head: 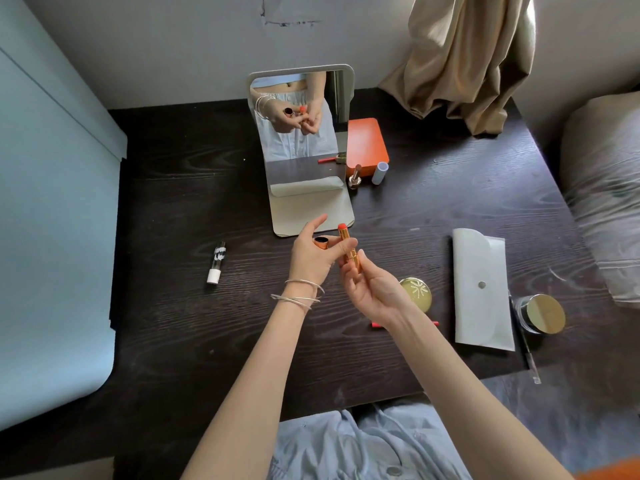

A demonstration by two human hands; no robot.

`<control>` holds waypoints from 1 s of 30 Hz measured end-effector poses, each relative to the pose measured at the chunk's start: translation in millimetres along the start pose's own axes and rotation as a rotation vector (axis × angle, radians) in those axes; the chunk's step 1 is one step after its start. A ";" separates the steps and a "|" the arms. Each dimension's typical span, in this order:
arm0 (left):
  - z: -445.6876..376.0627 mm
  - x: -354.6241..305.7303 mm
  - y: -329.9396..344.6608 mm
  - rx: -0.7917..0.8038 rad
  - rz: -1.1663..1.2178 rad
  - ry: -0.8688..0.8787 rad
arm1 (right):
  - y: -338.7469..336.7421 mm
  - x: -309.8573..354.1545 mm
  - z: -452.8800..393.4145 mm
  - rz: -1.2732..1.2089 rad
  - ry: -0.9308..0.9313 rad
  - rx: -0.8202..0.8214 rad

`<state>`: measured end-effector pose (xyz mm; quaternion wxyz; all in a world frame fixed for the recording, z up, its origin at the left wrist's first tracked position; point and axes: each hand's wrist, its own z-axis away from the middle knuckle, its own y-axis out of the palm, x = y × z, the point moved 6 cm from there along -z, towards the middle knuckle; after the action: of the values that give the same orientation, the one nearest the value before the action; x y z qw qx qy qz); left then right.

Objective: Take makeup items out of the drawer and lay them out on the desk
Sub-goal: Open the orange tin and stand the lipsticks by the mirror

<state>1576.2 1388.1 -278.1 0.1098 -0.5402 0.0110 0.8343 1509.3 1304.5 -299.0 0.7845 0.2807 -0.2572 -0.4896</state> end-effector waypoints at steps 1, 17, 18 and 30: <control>-0.6 -1.8 1.3 -0.002 0.010 -0.005 | -0.8 3.1 0.4 0.017 -0.024 -0.011; -49.3 3.8 42.7 -0.016 0.015 -0.229 | 9.9 125.8 -40.2 1.538 -0.754 -0.374; -53.5 7.1 45.7 -0.014 0.026 -0.262 | 9.2 134.2 -50.1 1.543 -0.755 -0.403; -91.7 35.6 46.8 0.004 0.142 -0.471 | 4.6 162.1 -133.8 1.602 -0.704 -0.451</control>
<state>1635.5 1336.0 -353.1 0.0514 -0.3284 0.0248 0.9428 1665.9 1183.5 -370.0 0.8028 -0.3090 -0.4986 0.1068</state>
